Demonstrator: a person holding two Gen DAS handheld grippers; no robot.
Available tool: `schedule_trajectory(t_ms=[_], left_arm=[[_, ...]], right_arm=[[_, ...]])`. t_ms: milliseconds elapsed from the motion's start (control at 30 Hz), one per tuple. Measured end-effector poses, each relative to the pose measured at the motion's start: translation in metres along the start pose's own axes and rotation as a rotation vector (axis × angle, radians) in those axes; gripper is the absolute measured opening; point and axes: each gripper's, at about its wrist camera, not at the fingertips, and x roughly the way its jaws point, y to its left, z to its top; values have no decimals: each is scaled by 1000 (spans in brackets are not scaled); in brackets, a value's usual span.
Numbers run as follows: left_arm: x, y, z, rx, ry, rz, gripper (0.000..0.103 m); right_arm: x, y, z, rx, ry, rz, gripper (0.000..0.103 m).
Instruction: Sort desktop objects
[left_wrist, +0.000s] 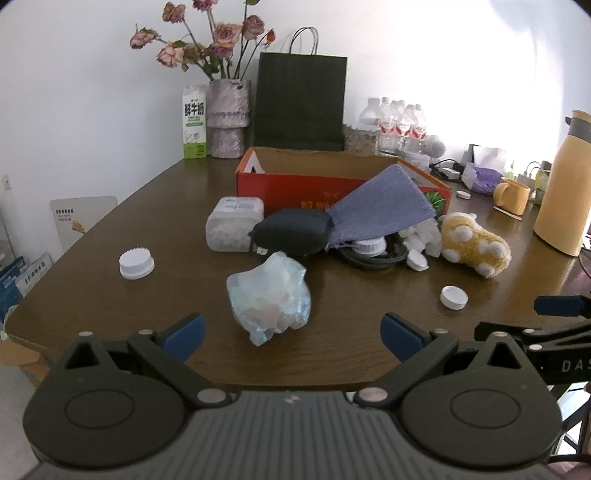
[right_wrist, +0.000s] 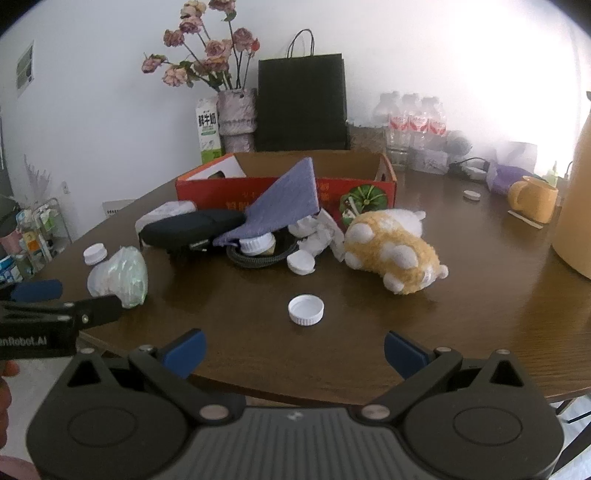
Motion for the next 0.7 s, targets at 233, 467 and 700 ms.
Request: schedule_trajectory(t_ms=[233, 467, 700], left_arm=[[23, 12, 0, -31, 6, 42, 103], [43, 17, 2, -39, 0, 60, 103], [56, 17, 3, -41, 11, 58, 102]], right_arm=[[26, -10, -2, 10, 18, 11, 103], [54, -7, 2, -36, 13, 6, 98], [66, -4, 4, -71, 7, 15, 86]])
